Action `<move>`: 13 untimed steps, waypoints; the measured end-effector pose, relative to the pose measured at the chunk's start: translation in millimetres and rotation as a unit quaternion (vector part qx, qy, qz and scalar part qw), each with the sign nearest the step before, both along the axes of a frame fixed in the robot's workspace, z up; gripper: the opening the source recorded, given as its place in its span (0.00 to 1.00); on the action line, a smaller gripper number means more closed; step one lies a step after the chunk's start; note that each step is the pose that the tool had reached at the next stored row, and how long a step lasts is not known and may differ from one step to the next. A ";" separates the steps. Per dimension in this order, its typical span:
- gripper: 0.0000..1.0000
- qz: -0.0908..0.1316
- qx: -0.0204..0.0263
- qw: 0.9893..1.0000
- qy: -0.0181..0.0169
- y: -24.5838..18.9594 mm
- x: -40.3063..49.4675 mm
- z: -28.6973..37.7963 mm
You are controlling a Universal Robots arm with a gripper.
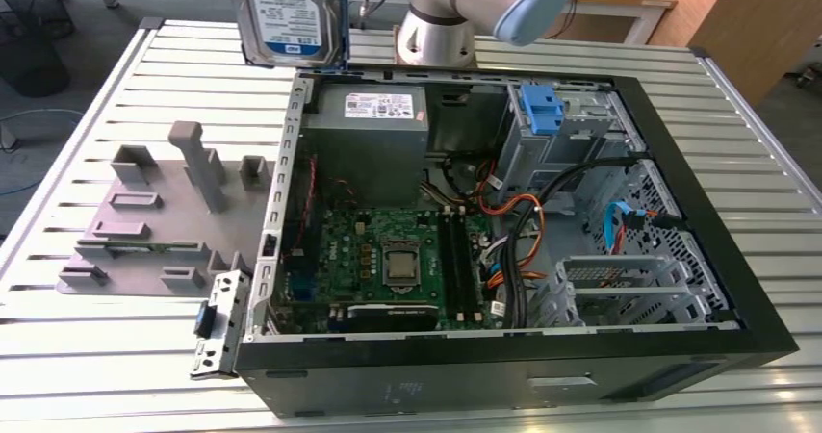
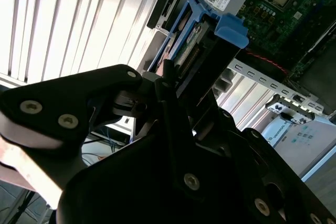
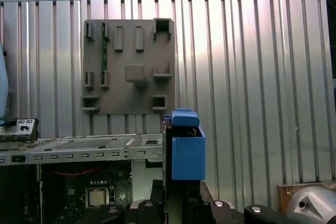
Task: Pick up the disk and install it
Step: 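Pick up the disk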
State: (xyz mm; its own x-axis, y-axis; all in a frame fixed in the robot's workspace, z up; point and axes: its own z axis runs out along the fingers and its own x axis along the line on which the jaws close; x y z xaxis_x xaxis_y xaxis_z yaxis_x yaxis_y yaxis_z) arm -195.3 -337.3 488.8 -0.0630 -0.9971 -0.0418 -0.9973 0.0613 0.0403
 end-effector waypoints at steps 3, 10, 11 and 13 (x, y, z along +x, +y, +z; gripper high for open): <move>0.35 0.000 0.000 1.000 0.000 0.0 5.7 0.0; 0.35 0.000 0.000 1.000 0.000 0.0 19.6 -0.1; 0.35 0.000 0.000 1.000 0.000 0.0 21.4 -0.1; 0.35 0.000 0.000 1.000 0.000 0.0 24.8 -0.2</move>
